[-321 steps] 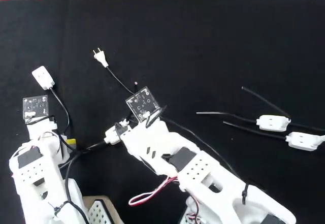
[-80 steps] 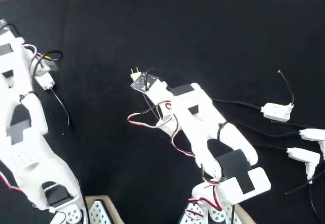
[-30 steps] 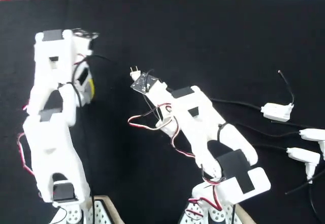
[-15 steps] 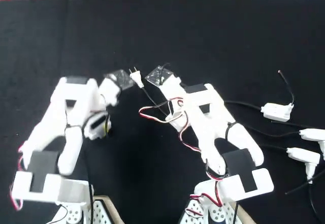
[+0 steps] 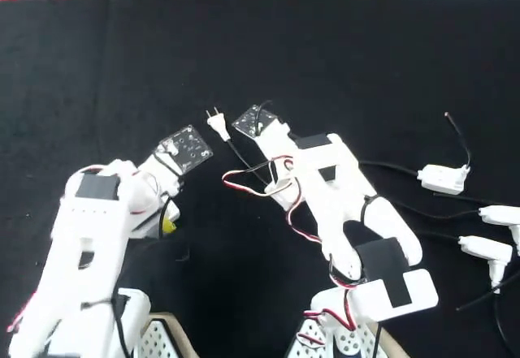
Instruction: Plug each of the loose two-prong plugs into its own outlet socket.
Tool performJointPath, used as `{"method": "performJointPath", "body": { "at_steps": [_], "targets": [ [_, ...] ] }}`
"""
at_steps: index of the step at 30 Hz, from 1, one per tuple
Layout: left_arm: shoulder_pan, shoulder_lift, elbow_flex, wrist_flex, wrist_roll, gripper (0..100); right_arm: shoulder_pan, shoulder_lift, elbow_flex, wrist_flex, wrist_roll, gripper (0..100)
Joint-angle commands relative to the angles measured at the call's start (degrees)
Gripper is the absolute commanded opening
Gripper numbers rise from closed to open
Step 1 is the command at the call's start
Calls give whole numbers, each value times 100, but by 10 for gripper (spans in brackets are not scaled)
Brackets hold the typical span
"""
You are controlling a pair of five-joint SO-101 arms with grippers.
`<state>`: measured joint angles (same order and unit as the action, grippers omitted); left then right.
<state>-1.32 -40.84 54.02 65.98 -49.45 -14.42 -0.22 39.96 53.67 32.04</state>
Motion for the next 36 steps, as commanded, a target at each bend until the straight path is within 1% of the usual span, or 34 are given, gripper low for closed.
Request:
{"method": "performJointPath", "body": {
  "at_steps": [1, 3, 5, 8, 10, 12, 17, 20, 23, 26, 32, 36],
  "targets": [
    [84, -958, 224, 369, -35, 289, 62, -233, -127, -53, -35, 11],
    [84, -1037, 532, 44, 9, 289, 62, -233, -127, -53, -35, 11],
    [101, -853, 848, -396, 325, 291, 62, -233, -127, -53, -35, 11],
    [462, -273, 963, -466, 554, 289, 53, -233, -127, -53, -35, 11],
    [690, 176, 901, -607, 835, 288, 53, -233, -127, -53, -35, 11],
    [734, 642, 743, -853, 976, 288, 53, -233, -110, -53, -35, 11],
    [347, 1679, 215, -958, 747, 288, 44, -233, -40, -79, -35, 11],
    [4, 2040, -40, -958, 545, 287, 44, -233, -40, -79, -35, 11],
    [-171, 2075, -180, -958, 457, 287, 44, -233, -48, -79, -35, 11],
    [-295, 2092, -207, -1037, 211, 287, 44, -233, -48, -79, -35, 11],
    [-664, 2136, -40, -1732, 26, 288, 44, -233, -48, -88, -35, 11],
    [-655, 2145, 13, -1969, 9, 290, 44, -233, -48, -88, -35, 11]
  ]
}}
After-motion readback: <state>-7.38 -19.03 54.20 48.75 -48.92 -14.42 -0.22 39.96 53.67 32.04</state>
